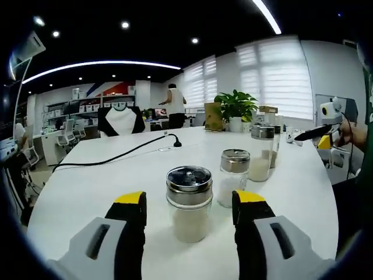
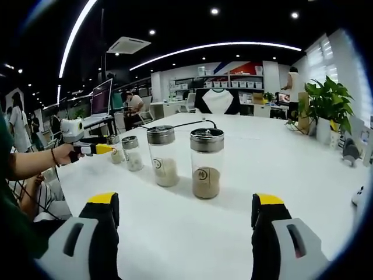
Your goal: Rotate the seasoning bottle until the label or dispensing opening points toward the visible target arrow and the bottle remains upright within the marked orientation range
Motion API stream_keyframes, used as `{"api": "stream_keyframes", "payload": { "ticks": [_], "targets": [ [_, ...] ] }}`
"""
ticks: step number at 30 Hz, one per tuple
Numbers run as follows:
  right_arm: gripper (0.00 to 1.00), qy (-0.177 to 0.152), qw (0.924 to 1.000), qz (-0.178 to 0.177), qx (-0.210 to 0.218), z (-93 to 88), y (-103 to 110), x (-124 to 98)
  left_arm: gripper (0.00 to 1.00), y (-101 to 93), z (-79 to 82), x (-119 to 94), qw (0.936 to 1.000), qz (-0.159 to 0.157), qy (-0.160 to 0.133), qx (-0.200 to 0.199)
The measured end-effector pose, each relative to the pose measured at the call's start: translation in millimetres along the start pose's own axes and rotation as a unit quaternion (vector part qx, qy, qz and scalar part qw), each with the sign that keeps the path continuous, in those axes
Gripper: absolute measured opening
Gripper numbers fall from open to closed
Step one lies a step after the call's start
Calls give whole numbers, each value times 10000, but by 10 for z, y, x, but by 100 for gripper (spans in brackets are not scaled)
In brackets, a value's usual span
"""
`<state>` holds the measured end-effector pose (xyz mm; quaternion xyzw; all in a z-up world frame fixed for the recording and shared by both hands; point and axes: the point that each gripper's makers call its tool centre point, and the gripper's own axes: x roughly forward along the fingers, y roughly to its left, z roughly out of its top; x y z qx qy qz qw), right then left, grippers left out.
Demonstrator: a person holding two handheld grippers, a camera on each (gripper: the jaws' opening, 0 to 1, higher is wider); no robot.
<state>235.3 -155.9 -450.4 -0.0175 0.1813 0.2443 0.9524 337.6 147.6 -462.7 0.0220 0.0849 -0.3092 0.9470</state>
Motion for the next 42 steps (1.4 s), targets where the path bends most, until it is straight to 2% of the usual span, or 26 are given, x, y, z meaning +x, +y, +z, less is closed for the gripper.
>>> {"api": "stream_keyframes", "payload": {
  "ticks": [2, 4, 5, 7, 9, 11, 13, 17, 21, 25, 27, 32, 40, 42],
  "targets": [
    [96, -2, 10000, 7, 1, 2, 4, 5, 64, -28, -8, -11, 9998, 141, -9, -102],
    [96, 1, 10000, 25, -2, 1, 13, 10, 63, -23, -82, -29, 9984, 436, 152, -319],
    [96, 8, 10000, 29, -7, -2, 15, 12, 63, -3, -95, -36, 9970, 651, 116, -407],
    [96, 9, 10000, 33, 6, -6, 15, 14, 66, -26, -104, -46, 9956, 811, 16, -475],
    [96, 10, 10000, 31, 21, -9, 12, 13, 65, -59, -116, -50, 9950, 899, 6, -439],
    [96, 9, 10000, 30, 21, -9, 9, 10, 64, -48, -131, -38, 9930, 1143, 72, -283],
    [96, 23, 10000, 38, 3, -16, 9, 10, 62, -16, -146, -29, 9892, 1448, 160, -180],
    [96, 5, 10000, 10, 16, -13, -4, -1, 62, 78, -116, -35, 9795, 1976, 91, -382],
    [96, 32, 10000, 23, 33, -30, 7, 8, 59, 38, -107, 19, 9773, 2056, 68, -497],
    [96, 24, 10000, 36, 35, -21, 13, 14, 58, 67, -146, 28, 9685, 2382, 87, -724],
    [96, 9, 10000, 27, 36, -10, 9, 15, 57, 76, -173, 38, 9662, 2460, 144, -764],
    [96, 15, 10000, 20, 27, -12, 0, 13, 52, 50, -138, 89, 9676, 2462, 136, -548],
    [96, -51, 10000, -12, 26, 17, -9, 6, 48, 105, -153, 91, 9653, 2523, 157, -656],
    [96, -50, 10000, -31, 17, 22, -18, 9, 42, 109, -144, 90, 9653, 2531, 148, -625]
  ]
}}
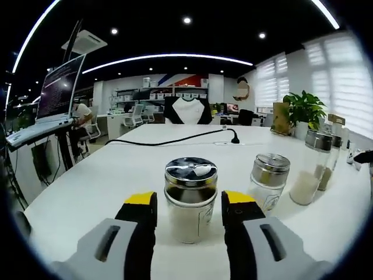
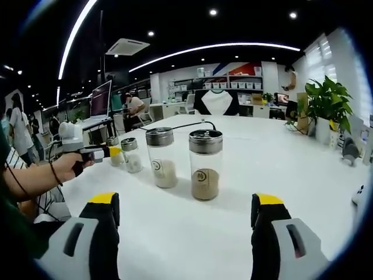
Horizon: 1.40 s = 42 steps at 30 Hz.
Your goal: Rotate the seasoning bottle until the label or dispensing opening points toward the visible target arrow and the bottle remains upright within the marked orientation range
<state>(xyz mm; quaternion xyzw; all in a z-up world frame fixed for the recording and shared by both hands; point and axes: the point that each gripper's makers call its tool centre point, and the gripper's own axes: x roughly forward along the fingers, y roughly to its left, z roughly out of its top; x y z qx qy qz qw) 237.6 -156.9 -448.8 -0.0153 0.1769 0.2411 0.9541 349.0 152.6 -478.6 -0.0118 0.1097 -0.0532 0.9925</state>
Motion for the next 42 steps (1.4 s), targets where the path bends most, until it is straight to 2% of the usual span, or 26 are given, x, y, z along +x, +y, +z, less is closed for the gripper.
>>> {"api": "stream_keyframes", "payload": {
  "ticks": [1, 2, 3, 9, 32, 42],
  "targets": [
    [96, -24, 10000, -14, -3, 12, -4, -2, 38, -7, -2, 9, 10000, -42, 14, 5],
    [96, -45, 10000, -19, -1, 23, -6, -3, 36, -29, -12, 21, 9999, -132, 34, -6],
    [96, -49, 10000, -19, 10, 29, -7, -3, 35, -25, -11, 29, 9999, -93, 53, -64],
    [96, -51, 10000, 19, -18, 45, 22, 4, 34, -62, 26, -19, 9998, -165, 5, 106],
    [96, 9, 10000, 37, 24, 5, 33, 6, 34, -41, 0, -25, 9992, -372, 12, 132],
    [96, -1, 10000, 79, 31, 1, 52, 13, 34, -48, -12, 6, 9975, -676, -21, 199]
  ]
}}
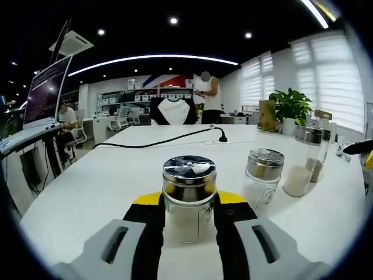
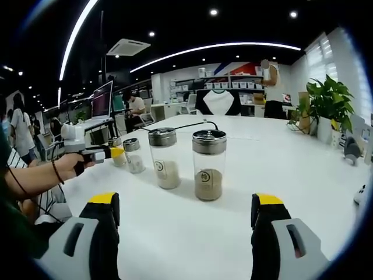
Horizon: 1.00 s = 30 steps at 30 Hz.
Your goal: Rotate the seasoning bottle until the label or dispensing opening points toward the visible target arrow and the bottle remains upright within the marked orientation range
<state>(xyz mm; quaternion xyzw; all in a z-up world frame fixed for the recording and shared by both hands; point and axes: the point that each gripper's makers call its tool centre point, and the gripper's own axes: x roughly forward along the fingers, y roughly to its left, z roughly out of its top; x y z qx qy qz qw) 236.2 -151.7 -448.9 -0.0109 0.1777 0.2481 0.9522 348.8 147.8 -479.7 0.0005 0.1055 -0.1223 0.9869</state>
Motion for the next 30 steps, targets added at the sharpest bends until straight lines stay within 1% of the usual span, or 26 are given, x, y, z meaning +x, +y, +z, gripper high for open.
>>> {"api": "stream_keyframes", "payload": {
  "ticks": [8, 16, 21, 27, 30],
  "targets": [
    [96, 24, 10000, -20, 37, -16, -21, 7, 34, -12, -6, 17, 9995, -310, 12, 62],
    [96, 7, 10000, -17, 45, -2, -25, 11, 34, -26, -9, 24, 9973, -709, 26, 165],
    [96, 14, 10000, -2, 35, -5, -17, 10, 34, -60, -9, 16, 9947, -1004, 25, 224],
    [96, 9, 10000, -1, 53, -4, -10, 13, 34, -82, -5, 13, 9926, -1180, 0, 275],
    [96, 15, 10000, 4, 36, 0, -2, 10, 34, -81, -2, 20, 9903, -1354, 13, 313]
  ]
}}
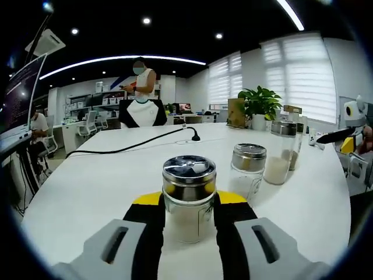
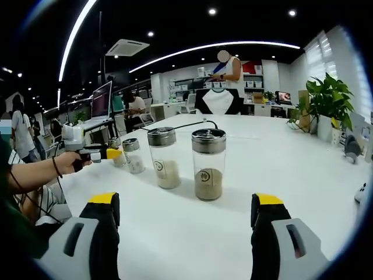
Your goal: Rotate the seasoning bottle until the label or dispensing opening points toward the visible target arrow and the bottle remains upright within the marked orientation range
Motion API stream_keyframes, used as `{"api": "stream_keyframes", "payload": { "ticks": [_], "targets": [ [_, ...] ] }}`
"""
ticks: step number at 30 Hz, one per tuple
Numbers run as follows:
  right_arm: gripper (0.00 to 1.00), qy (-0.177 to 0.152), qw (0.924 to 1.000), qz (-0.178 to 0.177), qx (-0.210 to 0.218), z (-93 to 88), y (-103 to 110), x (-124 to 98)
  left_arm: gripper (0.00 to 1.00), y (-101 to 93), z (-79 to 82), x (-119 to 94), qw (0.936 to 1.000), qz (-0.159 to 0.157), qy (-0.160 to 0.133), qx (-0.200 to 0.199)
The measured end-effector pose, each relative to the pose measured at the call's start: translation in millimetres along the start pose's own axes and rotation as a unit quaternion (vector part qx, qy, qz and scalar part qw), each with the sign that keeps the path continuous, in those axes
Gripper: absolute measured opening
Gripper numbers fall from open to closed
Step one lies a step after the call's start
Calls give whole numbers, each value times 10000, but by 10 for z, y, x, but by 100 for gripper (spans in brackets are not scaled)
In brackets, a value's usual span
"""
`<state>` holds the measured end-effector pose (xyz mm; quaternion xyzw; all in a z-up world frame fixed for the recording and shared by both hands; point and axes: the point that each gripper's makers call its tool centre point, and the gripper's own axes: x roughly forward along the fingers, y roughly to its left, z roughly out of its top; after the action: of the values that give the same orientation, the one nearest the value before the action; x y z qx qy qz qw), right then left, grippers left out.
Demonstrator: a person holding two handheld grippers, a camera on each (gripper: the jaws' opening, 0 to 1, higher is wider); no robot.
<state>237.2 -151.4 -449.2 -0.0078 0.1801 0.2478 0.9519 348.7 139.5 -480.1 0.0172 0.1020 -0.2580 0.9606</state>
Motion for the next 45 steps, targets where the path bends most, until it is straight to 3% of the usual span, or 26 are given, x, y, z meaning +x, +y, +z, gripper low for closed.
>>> {"api": "stream_keyframes", "payload": {
  "ticks": [13, 27, 38, 45],
  "targets": [
    [95, -15, 10000, 7, 22, 2, 15, 0, 34, -35, 11, 35, 9973, -709, 74, 182],
    [95, 37, 10000, -32, 4, -33, -37, -3, 34, -86, 15, 47, 9871, -1559, 26, 367],
    [95, 49, 10000, -45, -17, -30, -41, -7, 34, -131, 0, 39, 9799, -1918, 84, 541],
    [95, 45, 10000, -57, -45, -10, -34, -16, 34, -126, -2, 41, 9794, -1950, 86, 518]
  ]
}}
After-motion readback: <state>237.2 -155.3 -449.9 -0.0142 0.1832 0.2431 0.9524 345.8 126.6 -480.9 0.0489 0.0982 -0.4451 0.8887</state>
